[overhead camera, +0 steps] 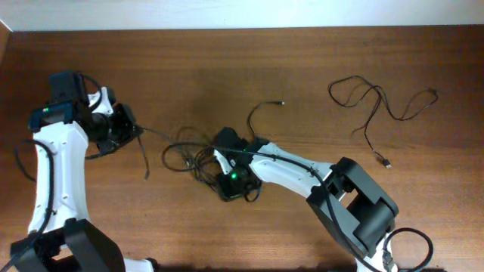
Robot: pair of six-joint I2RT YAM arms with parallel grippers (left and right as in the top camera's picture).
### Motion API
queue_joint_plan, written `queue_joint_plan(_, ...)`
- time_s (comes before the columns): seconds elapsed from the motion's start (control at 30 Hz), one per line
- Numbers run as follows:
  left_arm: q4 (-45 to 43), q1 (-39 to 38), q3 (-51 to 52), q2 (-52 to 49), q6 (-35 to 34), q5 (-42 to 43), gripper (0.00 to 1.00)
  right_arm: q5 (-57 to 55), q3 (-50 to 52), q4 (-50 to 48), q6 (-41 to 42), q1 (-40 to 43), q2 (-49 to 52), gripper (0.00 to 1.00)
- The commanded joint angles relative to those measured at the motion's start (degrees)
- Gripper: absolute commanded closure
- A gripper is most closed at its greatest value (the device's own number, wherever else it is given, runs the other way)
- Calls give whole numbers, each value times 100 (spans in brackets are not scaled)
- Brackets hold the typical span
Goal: Untangle cables
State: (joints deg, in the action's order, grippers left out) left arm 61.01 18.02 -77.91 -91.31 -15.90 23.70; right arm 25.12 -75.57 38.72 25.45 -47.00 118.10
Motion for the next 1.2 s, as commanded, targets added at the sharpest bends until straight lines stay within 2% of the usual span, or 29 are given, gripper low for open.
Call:
queue_joint_plan(0.0,-52,448,-98,-26,-295,83,100,-337,216,1012,352,448,131,85)
queue_joint_plan(0.07,-52,654,-98,-26,-297,256,100,-553,216,1703,-17,820,131,85)
queue_joint_plan(0.1,-52,756,-98,-26,-295,332,100,-1049,216,2050,-15,1043,131,85)
queue_joint_plan(0.23,-50,990,-98,-26,-295,398,100,-2245,219,2476,-15,1777,131,77)
queue_joint_plan(0.4,-28,1038,-98,-31,-291,393,100,-2411,219,2476,-20,2465,131,77)
queue_joint_plan(0.5,-7,1014,-94,-31,-240,396,98,-2166,214,2452,-415,2494,131,73)
queue_joint_plan(0.57,37,813,-94,-31,-48,415,88,-1314,79,2566,-1346,2494,127,78)
queue_joint_plan(0.67,7,63,-94,-76,160,380,55,-791,-577,3064,-1670,2492,98,75)
queue_joint_plan(0.7,7,-136,-94,-109,168,286,49,-498,-793,3211,-1930,2490,98,73)
queue_joint_plan(0.77,39,-619,-94,-225,192,0,38,28,-1167,3401,-2223,2490,98,67)
queue_joint_plan(0.83,39,-1095,-94,-409,365,-17,27,245,-1327,3331,-2223,2492,98,49)
queue_joint_plan(0.87,61,-1399,-94,-560,428,-20,21,369,-1327,3287,-2223,2492,98,47)
queue_joint_plan(0.97,153,-1840,-94,-778,428,-17,22,494,-1327,3287,-2221,2492,98,44)
queue_joint_plan(1.03,332,-2210,-94,-872,424,-17,33,496,-1327,3289,-2221,2492,98,43)
queue_joint_plan(1.07,422,-2409,-94,-898,420,-20,43,511,-1327,3287,-2223,2492,101,43)
queue_joint_plan(1.13,516,-2675,-94,-909,146,-413,49,511,-1327,3285,-2223,2490,98,42)
queue_joint_plan(1.17,533,-2765,-94,-909,-81,-702,48,511,-1327,3285,-2223,2492,98,42)
